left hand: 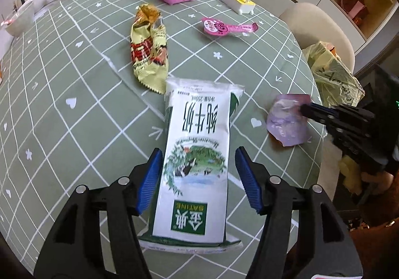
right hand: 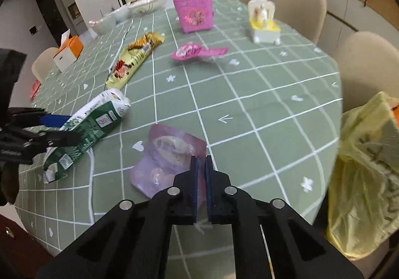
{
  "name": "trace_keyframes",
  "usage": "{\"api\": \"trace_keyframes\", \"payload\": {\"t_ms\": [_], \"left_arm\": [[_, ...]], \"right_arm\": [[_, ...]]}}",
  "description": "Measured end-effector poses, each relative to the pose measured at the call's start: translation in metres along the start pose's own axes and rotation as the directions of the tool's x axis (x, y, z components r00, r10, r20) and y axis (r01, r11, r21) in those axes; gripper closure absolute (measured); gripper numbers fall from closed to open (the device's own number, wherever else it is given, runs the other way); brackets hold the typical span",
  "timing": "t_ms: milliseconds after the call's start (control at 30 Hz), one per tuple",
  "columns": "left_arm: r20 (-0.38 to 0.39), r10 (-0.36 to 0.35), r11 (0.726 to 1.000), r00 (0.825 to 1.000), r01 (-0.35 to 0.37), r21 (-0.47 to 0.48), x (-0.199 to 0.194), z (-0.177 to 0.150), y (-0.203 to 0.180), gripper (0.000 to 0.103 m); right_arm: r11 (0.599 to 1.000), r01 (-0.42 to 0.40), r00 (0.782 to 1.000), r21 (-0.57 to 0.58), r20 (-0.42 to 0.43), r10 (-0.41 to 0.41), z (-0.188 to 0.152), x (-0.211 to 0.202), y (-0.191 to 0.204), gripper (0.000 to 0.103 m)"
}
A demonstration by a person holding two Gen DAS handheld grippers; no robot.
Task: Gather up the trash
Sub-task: 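Lift the green packet with the left gripper while the right gripper grasps the purple bag, then carry the green packet and purple bag over the yellow trash bag with both grippers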
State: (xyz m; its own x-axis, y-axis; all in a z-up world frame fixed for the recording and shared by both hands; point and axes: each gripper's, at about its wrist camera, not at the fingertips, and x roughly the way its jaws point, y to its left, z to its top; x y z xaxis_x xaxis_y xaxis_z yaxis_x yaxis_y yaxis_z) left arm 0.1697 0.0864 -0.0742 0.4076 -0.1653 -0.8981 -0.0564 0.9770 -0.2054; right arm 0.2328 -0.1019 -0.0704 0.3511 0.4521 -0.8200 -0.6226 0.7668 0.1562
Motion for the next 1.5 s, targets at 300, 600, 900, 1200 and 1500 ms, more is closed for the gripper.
{"api": "trace_keyframes", "payload": {"t_ms": [300, 600, 900, 1200, 1500], "left_arm": [[-0.054, 0.054, 0.998, 0.997, -0.055, -0.008, 0.016, 0.009, -0.002, 0.054], [0.111, -0.007, 0.998, 0.994, 0.000, 0.059, -0.024, 0.048, -0.043, 0.054], [0.365, -0.188, 0.976, 0.912, 0.130, 0.178, -0.082, 0.123, -0.134, 0.054], [0.398, -0.369, 0.911, 0.840, 0.243, 0.333, -0.078, 0.162, -0.249, 0.054], [0.359, -0.467, 0.859, 0.808, 0.318, 0.400, -0.019, 0.187, -0.343, 0.054]], "right_arm": [[0.997, 0.041, 0.993, 0.066, 0.104, -0.048, 0.007, -0.051, -0.007, 0.099], [0.986, 0.095, 0.973, 0.136, 0.197, -0.121, 0.007, -0.101, -0.037, 0.099], [0.959, 0.188, 0.915, 0.212, 0.317, -0.250, 0.017, -0.175, -0.083, 0.099], [0.907, 0.289, 0.845, 0.306, 0.363, -0.392, -0.007, -0.240, -0.153, 0.099], [0.834, 0.336, 0.782, 0.439, 0.364, -0.506, -0.056, -0.270, -0.242, 0.099]]}}
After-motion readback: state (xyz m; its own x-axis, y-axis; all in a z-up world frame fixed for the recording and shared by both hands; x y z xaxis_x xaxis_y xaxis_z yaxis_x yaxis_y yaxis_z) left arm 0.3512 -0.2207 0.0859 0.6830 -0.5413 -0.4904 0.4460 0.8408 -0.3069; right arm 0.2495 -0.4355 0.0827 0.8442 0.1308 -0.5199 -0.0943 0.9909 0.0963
